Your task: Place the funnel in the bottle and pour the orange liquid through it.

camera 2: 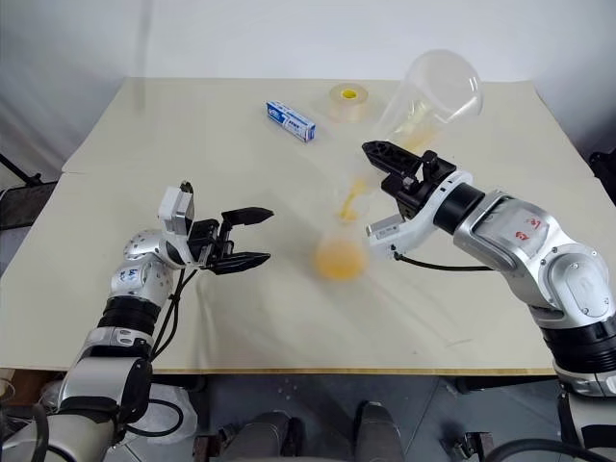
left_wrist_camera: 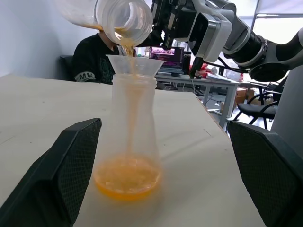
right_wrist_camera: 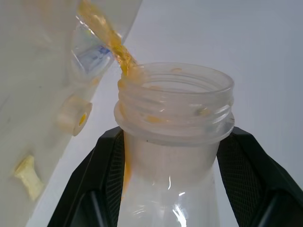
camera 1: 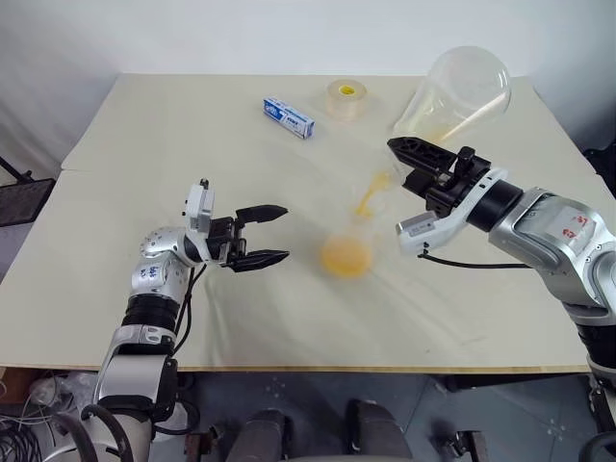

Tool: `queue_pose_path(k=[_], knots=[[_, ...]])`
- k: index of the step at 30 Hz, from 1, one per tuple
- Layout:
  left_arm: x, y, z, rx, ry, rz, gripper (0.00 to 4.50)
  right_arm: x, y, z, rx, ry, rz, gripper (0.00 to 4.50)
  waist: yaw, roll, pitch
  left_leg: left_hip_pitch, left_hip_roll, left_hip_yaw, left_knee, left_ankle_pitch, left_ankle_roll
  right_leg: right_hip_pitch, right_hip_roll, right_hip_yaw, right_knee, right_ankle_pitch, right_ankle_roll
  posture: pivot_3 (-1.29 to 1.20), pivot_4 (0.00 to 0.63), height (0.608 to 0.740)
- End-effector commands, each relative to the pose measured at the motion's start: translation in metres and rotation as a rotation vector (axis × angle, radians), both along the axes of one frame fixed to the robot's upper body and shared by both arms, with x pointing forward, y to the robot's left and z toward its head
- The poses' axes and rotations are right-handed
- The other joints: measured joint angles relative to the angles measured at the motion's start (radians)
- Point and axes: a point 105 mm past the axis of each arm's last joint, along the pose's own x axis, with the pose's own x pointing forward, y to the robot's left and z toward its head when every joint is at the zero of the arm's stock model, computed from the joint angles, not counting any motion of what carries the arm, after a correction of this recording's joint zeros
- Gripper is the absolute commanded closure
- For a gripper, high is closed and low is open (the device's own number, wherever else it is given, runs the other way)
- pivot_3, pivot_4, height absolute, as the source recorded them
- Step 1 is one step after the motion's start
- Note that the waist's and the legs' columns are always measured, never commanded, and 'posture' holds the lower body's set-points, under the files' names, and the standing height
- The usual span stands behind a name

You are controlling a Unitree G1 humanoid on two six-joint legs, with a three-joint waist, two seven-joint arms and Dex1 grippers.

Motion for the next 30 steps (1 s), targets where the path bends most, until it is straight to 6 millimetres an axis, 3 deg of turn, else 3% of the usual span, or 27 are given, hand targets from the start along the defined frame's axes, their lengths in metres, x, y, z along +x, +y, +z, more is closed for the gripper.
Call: queue_pose_path(k=[1, 24, 30], knots=[[-0.0074, -0.0016, 0.0060, 0.014, -0.053, -0.086, 0.00, -0.0044, -0.0021, 0.0170, -0.008, -0.074, 0.006, 2.08, 0.000, 0.000, 0.000, 0.000, 0.000, 0.000, 0.000, 0.000, 0.000, 0.000, 0.000, 0.000, 0.000, 0.000, 0.000, 0.00, 0.150, 0.740], [-0.0047, -0.0014, 0.0052, 0.016, -0.055, -0.086, 0.00, -0.0039, 0.0016, 0.0143, -0.045, -0.092, 0.039, 2.08, 0.000, 0.000, 0.000, 0.000, 0.000, 0.000, 0.000, 0.000, 0.000, 0.000, 0.000, 0.000, 0.000, 0.000, 0.000, 0.00, 0.150, 0.740], [-0.0030, -0.0013, 0.0051, 0.032, -0.056, -0.077, 0.00, -0.0039, 0.0042, 0.0151, 0.018, -0.069, 0.042, 2.08, -0.001, 0.000, 0.000, 0.000, 0.000, 0.000, 0.000, 0.000, 0.000, 0.000, 0.000, 0.000, 0.000, 0.000, 0.000, 0.00, 0.150, 0.740]])
